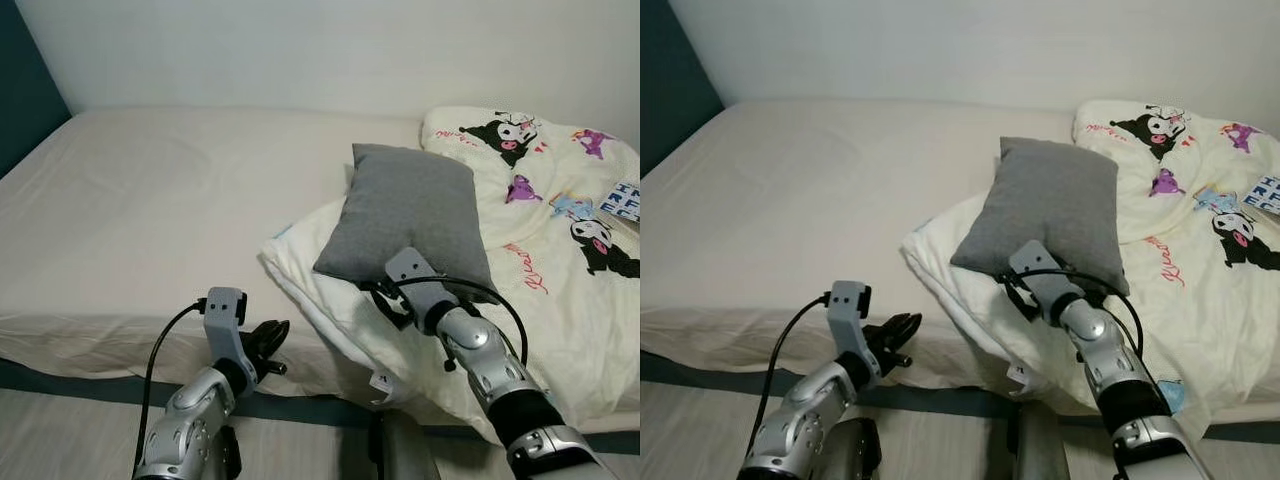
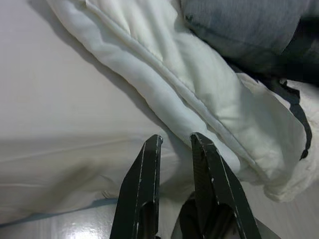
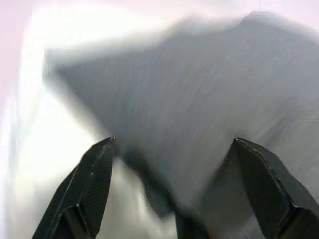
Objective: Clean up the room
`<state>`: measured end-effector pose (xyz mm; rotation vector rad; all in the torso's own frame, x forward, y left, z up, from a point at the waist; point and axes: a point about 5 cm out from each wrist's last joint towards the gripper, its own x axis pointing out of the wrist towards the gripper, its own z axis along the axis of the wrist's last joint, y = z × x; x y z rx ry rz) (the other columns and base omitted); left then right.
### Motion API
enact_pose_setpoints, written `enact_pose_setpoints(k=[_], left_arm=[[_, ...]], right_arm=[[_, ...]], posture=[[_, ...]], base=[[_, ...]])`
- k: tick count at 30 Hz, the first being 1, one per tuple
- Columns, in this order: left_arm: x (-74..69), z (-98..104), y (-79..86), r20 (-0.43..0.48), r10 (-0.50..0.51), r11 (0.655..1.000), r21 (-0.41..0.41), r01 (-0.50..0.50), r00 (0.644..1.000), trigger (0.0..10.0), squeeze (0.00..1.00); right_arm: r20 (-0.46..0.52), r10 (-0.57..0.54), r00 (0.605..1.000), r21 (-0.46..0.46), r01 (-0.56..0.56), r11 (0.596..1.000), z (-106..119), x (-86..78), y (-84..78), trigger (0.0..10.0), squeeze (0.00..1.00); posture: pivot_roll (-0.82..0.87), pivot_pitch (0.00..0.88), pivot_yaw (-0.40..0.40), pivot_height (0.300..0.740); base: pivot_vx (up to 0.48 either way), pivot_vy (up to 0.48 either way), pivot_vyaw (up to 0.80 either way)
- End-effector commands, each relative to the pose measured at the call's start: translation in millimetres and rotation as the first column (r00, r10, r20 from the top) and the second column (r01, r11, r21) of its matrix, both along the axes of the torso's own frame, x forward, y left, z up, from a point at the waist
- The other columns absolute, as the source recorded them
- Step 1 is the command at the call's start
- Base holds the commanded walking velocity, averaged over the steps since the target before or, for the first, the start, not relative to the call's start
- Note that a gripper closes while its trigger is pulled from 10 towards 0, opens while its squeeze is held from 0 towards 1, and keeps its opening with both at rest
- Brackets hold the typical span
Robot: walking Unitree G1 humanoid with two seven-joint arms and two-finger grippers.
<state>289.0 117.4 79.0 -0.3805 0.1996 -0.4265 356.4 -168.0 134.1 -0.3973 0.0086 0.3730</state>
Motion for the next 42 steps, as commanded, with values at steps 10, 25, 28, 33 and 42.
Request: enact_pose_setpoints(k=[10,25,28,33,42], left_arm=[[-6.4,-2.7,-3.7,-0.03,-0.049,0.998,-0.036,0.048,0.998,10.0,0.0],[-9.8,-1.0,-1.6,-0.032,-0.066,0.998,-0.023,0.065,0.997,10.0,0.0],[-9.8,-0.3,0.0,-0.023,-0.058,0.998,0.004,0.058,0.998,10.0,0.0],[-8.3,0.7,1.7,-0.013,-0.044,0.999,0.023,0.044,0.999,10.0,0.0],[-5.0,5.8,4.1,0.022,-0.02,0.997,0.069,0.019,1.0,10.0,0.0]], right_arm=[[0.042,-0.466,0.884,0.494,0.387,0.779,45.5,10.7,-77.2,10.0,1.0],[-0.349,-0.554,0.755,0.647,0.623,0.44,-13.0,-10.6,-127.7,10.0,1.0],[-0.416,-0.451,0.789,0.66,0.604,0.447,-24.3,-10.1,-121.3,10.0,1.0],[-0.433,-0.353,0.829,0.664,0.559,0.497,-28.9,-6.9,-109.1,10.0,1.0],[-0.365,-0.122,0.923,0.693,0.357,0.626,-31.0,0.7,-68.9,10.0,0.0]], posture=[[0.03,0.178,-0.03,0.578],[0.05,0.177,-0.021,0.578],[0.06,0.173,-0.016,0.578],[0.06,0.172,-0.012,0.578],[0.07,0.178,-0.016,0.578]], base=[[0.0,0.0,0.0],[0.0,0.0,0.0],[0.0,0.0,0.0],[0.0,0.0,0.0],[0.0,0.0,0.0]])
